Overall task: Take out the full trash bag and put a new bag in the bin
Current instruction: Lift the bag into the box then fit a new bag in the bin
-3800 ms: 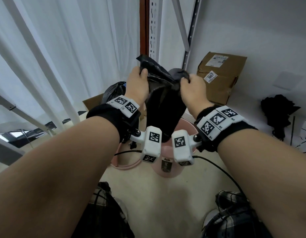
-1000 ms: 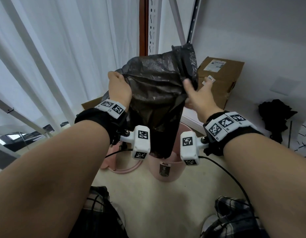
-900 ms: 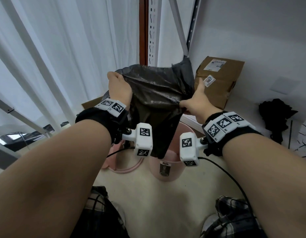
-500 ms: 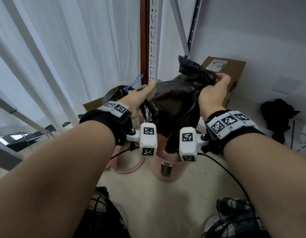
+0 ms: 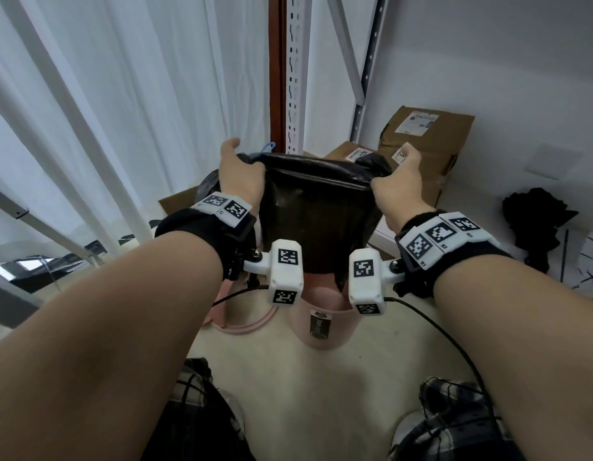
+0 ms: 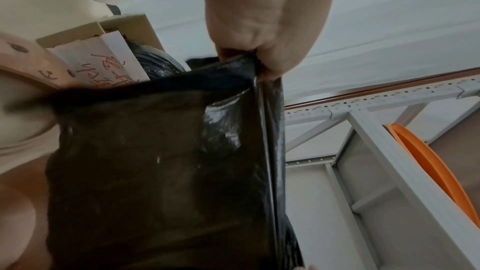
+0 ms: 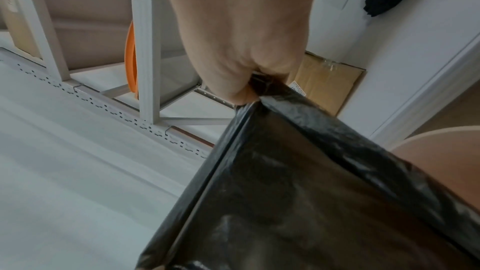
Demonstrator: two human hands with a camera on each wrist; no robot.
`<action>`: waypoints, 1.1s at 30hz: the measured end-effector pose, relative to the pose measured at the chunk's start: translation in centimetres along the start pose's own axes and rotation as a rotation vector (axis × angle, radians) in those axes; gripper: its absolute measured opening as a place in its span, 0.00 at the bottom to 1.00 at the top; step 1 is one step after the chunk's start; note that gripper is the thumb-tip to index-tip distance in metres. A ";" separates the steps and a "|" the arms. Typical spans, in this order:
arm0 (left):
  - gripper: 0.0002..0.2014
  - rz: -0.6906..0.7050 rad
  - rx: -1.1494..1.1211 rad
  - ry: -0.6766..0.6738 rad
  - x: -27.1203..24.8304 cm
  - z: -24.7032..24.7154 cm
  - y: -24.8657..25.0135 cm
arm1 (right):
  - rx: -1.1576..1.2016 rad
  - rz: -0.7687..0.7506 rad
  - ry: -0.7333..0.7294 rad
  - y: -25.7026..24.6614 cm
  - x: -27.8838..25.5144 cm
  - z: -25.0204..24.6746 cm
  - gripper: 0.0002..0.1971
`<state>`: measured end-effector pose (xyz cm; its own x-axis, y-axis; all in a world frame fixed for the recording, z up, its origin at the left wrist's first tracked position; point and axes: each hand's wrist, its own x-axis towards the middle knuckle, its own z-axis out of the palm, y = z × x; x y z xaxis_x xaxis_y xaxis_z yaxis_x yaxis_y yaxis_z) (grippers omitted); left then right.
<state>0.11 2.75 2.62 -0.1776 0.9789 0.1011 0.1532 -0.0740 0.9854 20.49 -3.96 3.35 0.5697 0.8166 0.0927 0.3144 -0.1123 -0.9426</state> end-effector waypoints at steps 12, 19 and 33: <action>0.25 0.181 0.325 -0.036 -0.7 -0.7 0.0 | -0.186 -0.151 -0.002 0.6 0.0 -0.4 0.20; 0.24 0.059 0.146 0.263 1.0 -2.3 0.0 | -0.388 0.025 0.173 2.5 0.5 -1.7 0.11; 0.24 0.092 0.247 -0.466 -0.9 1.2 1.8 | -0.149 -0.056 -0.327 0.5 -0.9 1.9 0.22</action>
<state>1.69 1.97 4.12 0.2891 0.9555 0.0592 0.3819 -0.1718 0.9081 18.68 -3.66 2.14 0.2829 0.9591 0.0129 0.4593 -0.1237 -0.8796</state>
